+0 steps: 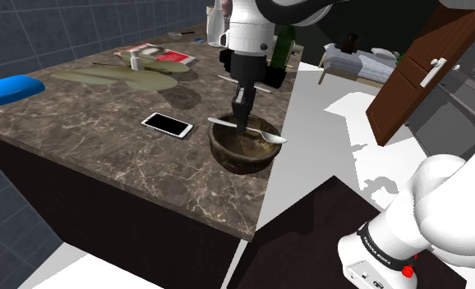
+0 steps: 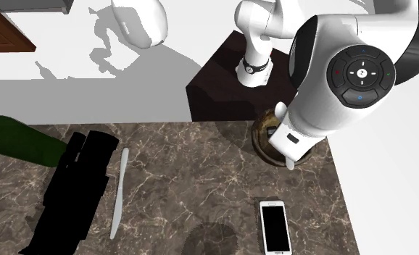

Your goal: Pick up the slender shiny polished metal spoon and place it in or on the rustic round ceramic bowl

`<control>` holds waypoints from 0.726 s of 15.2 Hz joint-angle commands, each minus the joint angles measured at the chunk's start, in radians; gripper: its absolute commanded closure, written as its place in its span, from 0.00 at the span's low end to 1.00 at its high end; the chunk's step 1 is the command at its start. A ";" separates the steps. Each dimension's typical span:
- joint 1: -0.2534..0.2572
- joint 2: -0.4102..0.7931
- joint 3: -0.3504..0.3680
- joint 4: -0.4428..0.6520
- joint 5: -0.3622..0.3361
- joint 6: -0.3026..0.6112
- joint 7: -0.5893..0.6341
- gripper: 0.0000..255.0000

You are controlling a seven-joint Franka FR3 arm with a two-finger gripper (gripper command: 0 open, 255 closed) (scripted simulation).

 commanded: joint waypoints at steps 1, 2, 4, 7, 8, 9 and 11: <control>0.000 0.000 0.000 -0.001 0.000 0.001 0.000 1.00; 0.000 0.000 0.000 -0.001 0.000 0.001 0.000 1.00; 0.000 0.000 0.000 -0.001 0.000 0.001 0.000 0.00; 0.000 0.000 0.000 -0.001 0.000 0.001 0.000 0.00; 0.000 0.000 0.000 -0.001 0.000 0.001 0.000 0.00; 0.000 0.000 0.000 -0.001 0.000 0.001 0.000 0.00; -0.004 0.005 -0.005 0.070 -0.005 -0.066 0.003 0.00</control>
